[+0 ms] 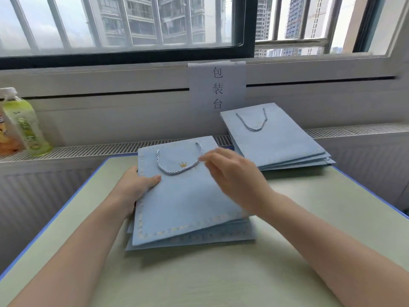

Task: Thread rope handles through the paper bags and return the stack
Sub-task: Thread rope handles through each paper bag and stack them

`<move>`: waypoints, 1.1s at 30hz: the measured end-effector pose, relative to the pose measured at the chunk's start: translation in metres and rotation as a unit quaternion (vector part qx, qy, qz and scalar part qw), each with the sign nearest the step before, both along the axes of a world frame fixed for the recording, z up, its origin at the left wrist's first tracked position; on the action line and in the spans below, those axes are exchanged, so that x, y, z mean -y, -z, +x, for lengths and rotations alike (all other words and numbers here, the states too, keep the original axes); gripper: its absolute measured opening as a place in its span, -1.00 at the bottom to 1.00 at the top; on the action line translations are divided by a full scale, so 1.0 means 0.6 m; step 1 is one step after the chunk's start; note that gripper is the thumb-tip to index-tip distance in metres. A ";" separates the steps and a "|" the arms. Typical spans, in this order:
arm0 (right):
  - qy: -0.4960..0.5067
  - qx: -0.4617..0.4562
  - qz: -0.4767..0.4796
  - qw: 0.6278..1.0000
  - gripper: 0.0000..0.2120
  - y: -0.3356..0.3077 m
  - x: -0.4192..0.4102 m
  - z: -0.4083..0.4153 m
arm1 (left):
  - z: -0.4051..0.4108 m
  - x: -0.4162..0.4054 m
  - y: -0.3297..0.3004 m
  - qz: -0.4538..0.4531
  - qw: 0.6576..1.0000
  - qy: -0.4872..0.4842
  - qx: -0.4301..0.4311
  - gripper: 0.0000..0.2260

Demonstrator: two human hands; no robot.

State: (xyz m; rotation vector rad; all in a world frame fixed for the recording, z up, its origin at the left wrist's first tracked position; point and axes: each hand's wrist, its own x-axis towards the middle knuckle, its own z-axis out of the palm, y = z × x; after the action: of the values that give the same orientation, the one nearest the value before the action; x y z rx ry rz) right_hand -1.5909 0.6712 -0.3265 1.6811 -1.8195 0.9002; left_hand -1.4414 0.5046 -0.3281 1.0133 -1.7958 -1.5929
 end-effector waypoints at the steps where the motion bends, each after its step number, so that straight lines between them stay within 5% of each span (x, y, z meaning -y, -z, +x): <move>1: 0.092 0.012 0.039 0.995 -0.70 -0.002 -0.006 -0.038 | 0.001 0.000 -0.001 0.004 1.000 -0.005 0.002 -0.86; 5: 0.277 0.036 0.289 0.916 -0.41 0.022 -0.045 -0.135 | -0.001 0.002 -0.001 0.005 1.000 -0.014 0.002 -0.86; 10: 0.291 -0.022 0.250 0.923 -0.66 0.015 -0.045 -0.138 | 0.002 -0.001 -0.002 0.001 1.000 -0.001 0.002 -0.94; 14: 0.305 -0.087 0.258 0.913 -0.71 0.005 -0.039 -0.126 | 0.005 0.001 -0.003 0.002 1.000 0.004 0.003 -0.90; 17: 0.311 -0.129 0.169 0.926 -0.70 0.009 -0.038 -0.128 | 0.006 0.000 -0.003 0.007 1.000 0.012 -0.005 -0.90; 22: 0.140 -0.158 -0.160 0.964 -0.67 -0.035 -0.052 -0.068 | 0.003 -0.008 -0.007 -0.003 1.000 0.010 -0.025 -0.92; 24: 0.031 -0.176 -0.157 0.971 -0.67 -0.035 -0.044 -0.013 | 0.000 -0.012 -0.010 -0.013 0.999 0.009 -0.040 -0.91; 27: -0.085 -0.195 -0.007 0.977 -0.64 0.007 -0.012 0.055 | -0.004 -0.009 -0.008 0.000 0.999 0.008 -0.033 -0.59; 30: -0.183 -0.150 0.115 0.965 -0.78 0.037 0.007 0.083 | -0.001 -0.016 -0.010 -0.029 0.999 0.022 -0.025 -0.74; 33: -0.165 -0.031 0.054 0.984 -0.80 0.017 -0.001 0.055 | 0.002 -0.008 -0.009 -0.038 0.998 0.042 -0.001 -0.70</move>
State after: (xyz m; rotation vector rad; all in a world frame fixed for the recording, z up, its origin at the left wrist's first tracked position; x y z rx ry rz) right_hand -1.5578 0.6721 -0.3366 2.0970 -1.6000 0.8819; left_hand -1.4403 0.5092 -0.3230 0.9112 -1.9057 -1.5620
